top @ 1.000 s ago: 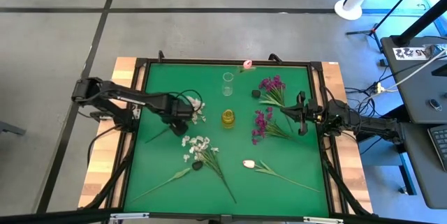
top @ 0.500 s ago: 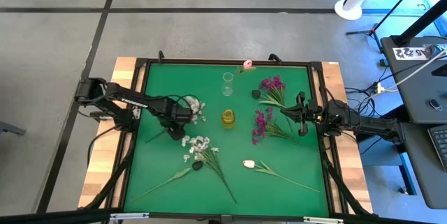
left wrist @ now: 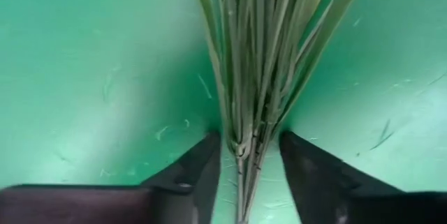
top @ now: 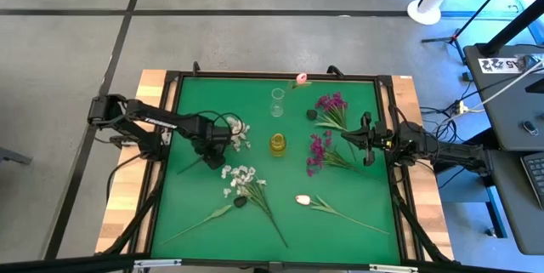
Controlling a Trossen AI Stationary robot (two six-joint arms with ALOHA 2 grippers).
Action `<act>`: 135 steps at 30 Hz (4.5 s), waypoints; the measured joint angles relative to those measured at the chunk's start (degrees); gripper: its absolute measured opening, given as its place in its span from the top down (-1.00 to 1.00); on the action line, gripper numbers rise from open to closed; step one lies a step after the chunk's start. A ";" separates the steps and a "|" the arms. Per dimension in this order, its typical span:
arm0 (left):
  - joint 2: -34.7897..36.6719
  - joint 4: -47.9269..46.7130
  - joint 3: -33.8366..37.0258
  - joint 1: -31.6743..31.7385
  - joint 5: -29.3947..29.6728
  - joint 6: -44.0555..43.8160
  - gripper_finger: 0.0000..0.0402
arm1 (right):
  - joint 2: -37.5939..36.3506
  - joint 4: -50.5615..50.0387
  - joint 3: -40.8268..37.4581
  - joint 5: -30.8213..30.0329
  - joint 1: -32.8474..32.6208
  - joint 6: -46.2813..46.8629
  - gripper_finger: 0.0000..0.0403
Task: Sort flowers into vase by color
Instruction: Put the top white flowers into the transparent vase, then put the bottom purple flowers into the yellow vase
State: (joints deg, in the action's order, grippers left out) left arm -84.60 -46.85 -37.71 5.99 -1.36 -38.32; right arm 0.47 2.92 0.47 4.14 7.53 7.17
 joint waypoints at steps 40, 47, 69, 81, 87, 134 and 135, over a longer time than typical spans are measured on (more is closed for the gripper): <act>12.83 64.02 -11.08 6.70 21.20 29.74 0.99 | 0.00 0.23 -0.01 -0.66 0.00 0.01 1.00; 2.86 82.24 -11.06 14.67 11.18 29.87 1.00 | 0.02 0.22 -0.02 -0.68 0.00 0.01 1.00; -9.49 88.35 -11.06 18.85 9.54 29.72 1.00 | 0.00 0.21 0.00 -0.68 0.00 0.01 1.00; -9.64 77.73 -11.08 18.37 9.57 28.89 0.90 | 0.00 0.20 0.00 -0.68 0.00 0.01 1.00; -9.64 75.82 -11.08 18.37 9.59 28.10 0.84 | 0.01 0.20 -0.01 -0.68 0.00 0.01 1.00; 22.64 30.84 -11.19 -18.22 32.74 0.88 -0.03 | 0.02 0.48 -0.02 0.86 0.00 -1.14 1.00; 22.11 30.91 -11.19 -19.33 33.32 -0.60 -0.03 | 0.02 0.50 -0.02 0.87 0.00 -0.80 1.00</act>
State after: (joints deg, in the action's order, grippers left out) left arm -62.48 -15.94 -48.90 -13.34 31.97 -38.91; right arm 0.49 3.42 0.45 5.02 7.53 6.37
